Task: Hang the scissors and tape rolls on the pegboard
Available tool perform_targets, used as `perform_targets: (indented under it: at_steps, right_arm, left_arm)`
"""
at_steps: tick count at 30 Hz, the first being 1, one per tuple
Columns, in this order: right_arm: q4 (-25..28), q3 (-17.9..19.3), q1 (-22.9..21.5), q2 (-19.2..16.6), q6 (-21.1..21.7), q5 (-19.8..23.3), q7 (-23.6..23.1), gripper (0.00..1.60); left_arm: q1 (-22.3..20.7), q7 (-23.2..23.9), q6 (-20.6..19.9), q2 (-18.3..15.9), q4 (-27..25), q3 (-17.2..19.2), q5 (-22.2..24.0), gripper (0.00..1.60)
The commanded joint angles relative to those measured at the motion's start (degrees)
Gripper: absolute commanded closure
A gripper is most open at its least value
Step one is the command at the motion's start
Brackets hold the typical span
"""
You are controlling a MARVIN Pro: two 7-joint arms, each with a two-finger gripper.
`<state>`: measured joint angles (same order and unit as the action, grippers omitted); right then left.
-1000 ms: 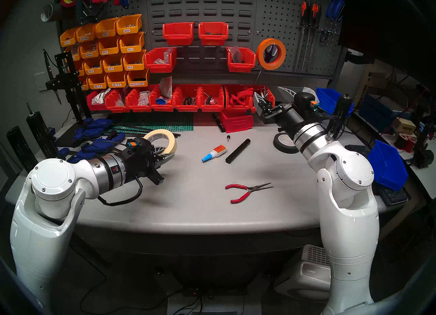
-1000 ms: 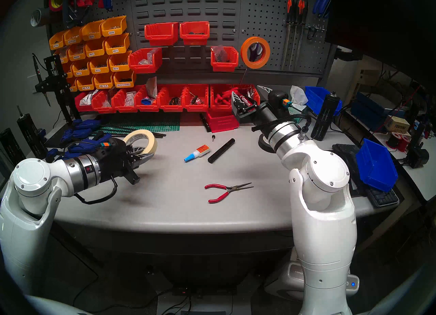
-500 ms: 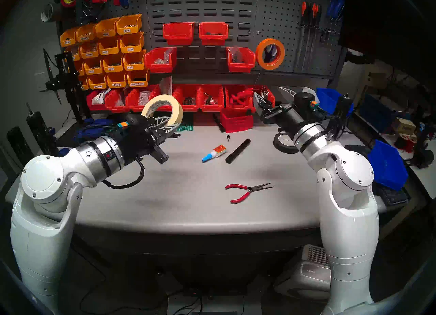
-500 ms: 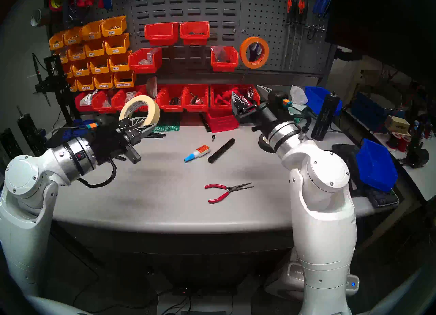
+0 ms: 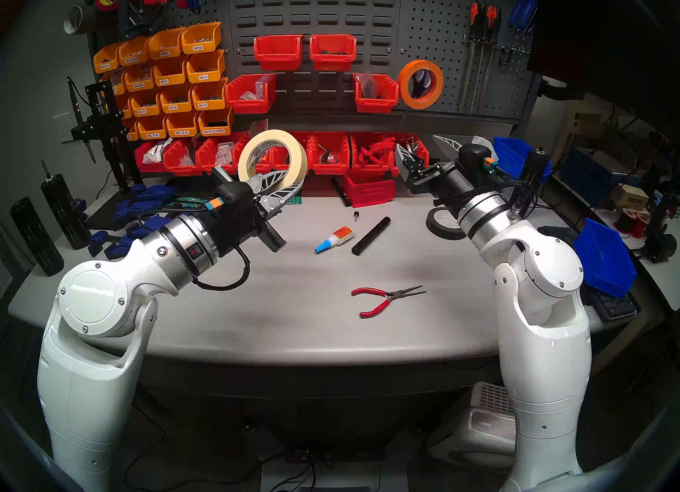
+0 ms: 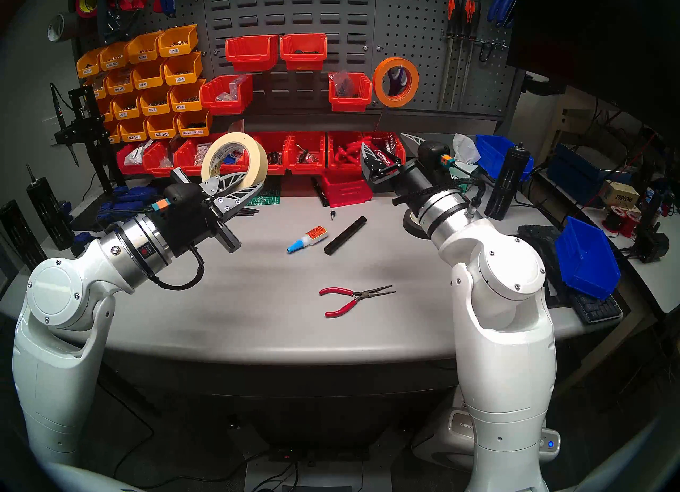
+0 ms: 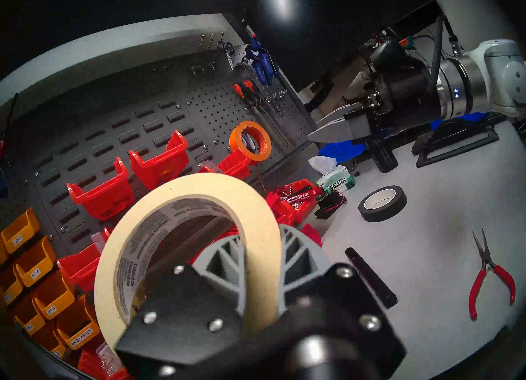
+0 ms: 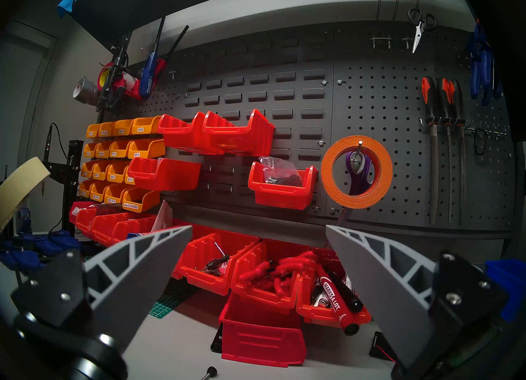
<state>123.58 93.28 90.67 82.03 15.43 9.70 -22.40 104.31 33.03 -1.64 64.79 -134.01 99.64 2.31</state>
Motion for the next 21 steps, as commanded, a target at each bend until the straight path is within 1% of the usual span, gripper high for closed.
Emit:
perform_targets:
  at_steps: [1,2,3,4,6,8,9,10,11,13,14,15,16,19,20,21]
  right_arm:
    - [1.56,-2.37,-2.42,0.63,-0.21,1.64,-1.81,0.00]
    - [1.56,-2.37,-2.42,0.63,-0.21,1.64,-1.81,0.00]
    - [1.56,-2.86,-2.68,0.55,-0.22,1.74,-2.24,0.00]
    - [1.58,-3.29,-2.96,0.77,-0.16,2.04,-2.49,0.00]
    - [1.72,-4.00,-3.57,1.22,-0.36,2.79,-3.05,0.00]
    - [2.10,-4.70,-4.02,1.54,-0.22,3.47,-3.67,0.00]
    - [2.29,-5.04,-4.16,1.64,-0.14,3.60,-3.87,0.00]
    - [2.53,-5.37,-4.25,2.03,-0.11,4.23,-4.19,0.00]
    - [2.79,-5.63,-4.28,2.07,0.03,4.43,-4.41,0.00]
    - [3.47,-6.15,-4.25,2.12,0.19,4.65,-4.76,0.00]
    - [3.82,-6.22,-4.14,2.36,0.27,5.19,-5.02,0.00]
    - [4.61,-6.34,-3.90,2.30,0.41,5.29,-5.21,0.00]
    - [4.96,-6.34,-3.74,2.33,0.51,5.46,-5.29,0.00]
    - [6.29,-6.07,-3.05,2.17,0.82,5.68,-5.42,0.00]
    - [6.72,-5.93,-2.81,1.96,0.92,5.48,-5.38,0.00]
    - [7.17,-5.65,-2.52,1.93,1.04,5.64,-5.41,0.00]
  left_arm:
    - [-2.05,-2.28,7.68,0.97,-1.28,-1.24,-3.17,1.60]
    - [-2.05,-2.28,7.68,0.97,-1.28,-1.24,-3.17,1.60]
    - [-1.85,-2.66,10.73,1.19,-0.67,-1.39,-3.69,1.60]
    - [-2.35,-2.46,8.15,0.76,-1.31,-1.64,-4.26,1.60]
    - [-2.10,-2.77,10.86,0.80,-0.75,-1.96,-5.10,1.60]
    - [-2.00,-3.02,11.49,0.80,-0.57,-2.25,-5.84,1.60]
    - [-1.85,-3.26,13.79,0.79,-0.08,-2.39,-6.49,1.60]
    - [-1.79,-3.37,14.43,0.69,0.16,-2.56,-7.06,1.60]
    - [-1.87,-3.46,14.12,0.66,0.20,-2.73,-7.32,1.60]
    - [-1.87,-3.81,16.58,0.54,1.26,-3.08,-8.54,1.60]
    - [-2.11,-4.17,16.80,0.65,1.72,-3.36,-8.95,1.60]
    - [-2.57,-4.73,19.06,0.60,3.16,-3.65,-10.48,1.60]
    - [-2.98,-5.04,19.56,0.71,3.79,-3.88,-10.72,1.60]
    - [-4.70,-6.31,23.54,1.25,6.68,-4.41,-12.60,1.60]
    - [-5.35,-6.63,22.46,1.09,6.99,-4.66,-13.28,1.60]
    - [-5.78,-6.87,24.50,1.27,8.15,-4.56,-13.68,1.60]
